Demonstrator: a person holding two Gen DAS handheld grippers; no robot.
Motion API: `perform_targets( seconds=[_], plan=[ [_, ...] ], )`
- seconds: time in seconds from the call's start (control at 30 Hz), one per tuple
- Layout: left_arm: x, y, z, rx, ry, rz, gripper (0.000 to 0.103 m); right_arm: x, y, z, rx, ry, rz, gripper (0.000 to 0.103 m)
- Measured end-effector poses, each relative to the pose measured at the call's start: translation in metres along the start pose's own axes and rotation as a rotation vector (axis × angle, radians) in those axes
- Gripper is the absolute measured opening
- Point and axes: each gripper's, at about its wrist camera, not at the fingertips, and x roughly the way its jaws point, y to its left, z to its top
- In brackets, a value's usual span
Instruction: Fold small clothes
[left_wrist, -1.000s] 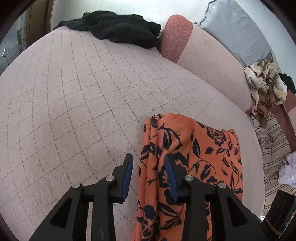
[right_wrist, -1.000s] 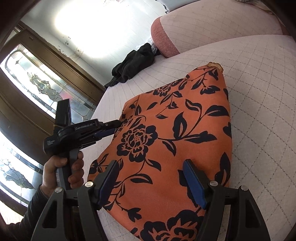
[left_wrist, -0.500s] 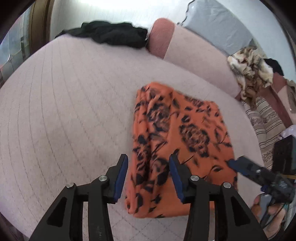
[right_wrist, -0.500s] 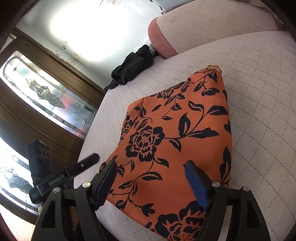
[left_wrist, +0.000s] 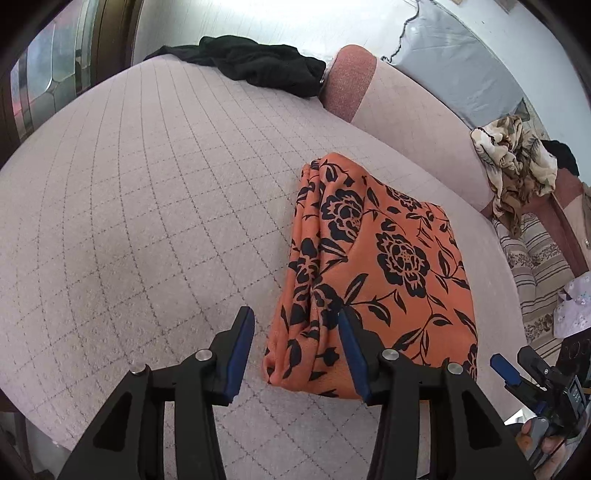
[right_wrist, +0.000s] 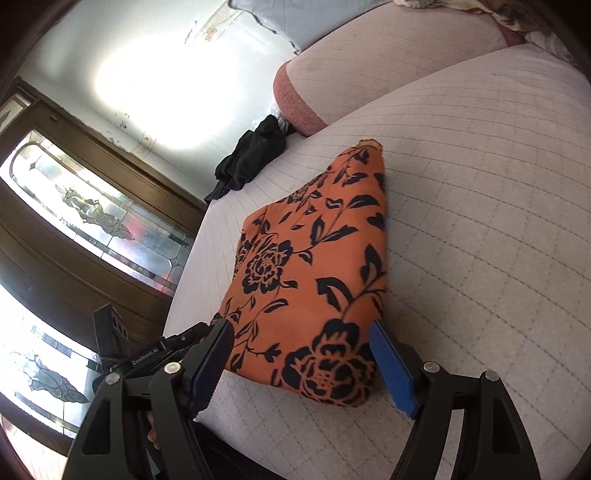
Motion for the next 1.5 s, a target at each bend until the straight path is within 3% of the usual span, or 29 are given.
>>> perform_targets(
  seconds=[0.1, 0.17, 0.37, 0.57, 0.73, 0.9, 0.97, 1.03, 1.07, 1.1, 1.13, 1.17, 1.2, 1.3, 1.5],
  plan=[
    [-0.004, -0.015, 0.003, 0.044, -0.037, 0.049, 0.067, -0.009, -0.016, -0.004, 0.051, -0.007, -0.011, 0.078],
    [-0.011, -0.023, 0.002, 0.08, -0.066, 0.077, 0.071, -0.011, -0.019, -0.004, 0.062, -0.01, -0.013, 0.078],
    [-0.019, -0.037, 0.002, 0.134, -0.089, 0.11, 0.073, -0.01, -0.013, -0.006, 0.04, -0.006, -0.011, 0.083],
    [-0.014, -0.039, 0.006, 0.134, -0.083, 0.094, 0.073, -0.007, -0.014, -0.004, 0.052, -0.003, -0.03, 0.085],
    [0.002, -0.028, 0.027, 0.1, -0.071, 0.006, 0.085, 0.007, -0.013, 0.018, 0.04, 0.009, -0.025, 0.086],
    [0.055, -0.01, 0.051, 0.086, 0.052, -0.019, 0.085, 0.051, -0.02, 0.05, 0.087, 0.058, -0.035, 0.086],
    [0.071, -0.003, 0.05, 0.087, 0.092, -0.015, 0.085, 0.071, -0.024, 0.059, 0.093, 0.091, -0.049, 0.086],
    [0.081, -0.001, 0.046, 0.084, 0.121, -0.058, 0.085, 0.089, -0.029, 0.061, 0.114, 0.125, -0.045, 0.086],
    [0.084, -0.002, 0.044, 0.09, 0.133, -0.069, 0.083, 0.098, -0.031, 0.062, 0.134, 0.147, -0.026, 0.086],
    [0.084, -0.003, 0.042, 0.101, 0.131, -0.071, 0.07, 0.103, -0.03, 0.062, 0.135, 0.156, -0.008, 0.083],
    [0.085, -0.003, 0.042, 0.098, 0.144, -0.109, 0.057, 0.107, -0.022, 0.063, 0.094, 0.164, 0.003, 0.073],
    [0.086, -0.002, 0.043, 0.072, 0.167, -0.143, 0.045, 0.113, -0.015, 0.063, 0.048, 0.188, -0.028, 0.053],
    [0.083, -0.002, 0.044, 0.068, 0.162, -0.135, 0.037, 0.116, -0.009, 0.064, 0.011, 0.195, -0.06, 0.043],
    [0.064, -0.01, 0.045, 0.116, 0.111, -0.123, 0.029, 0.103, 0.002, 0.075, -0.05, 0.18, -0.047, 0.031],
    [0.016, -0.036, 0.059, 0.126, -0.02, -0.212, 0.028, 0.06, 0.035, 0.091, -0.186, 0.064, -0.056, 0.03]
  ],
)
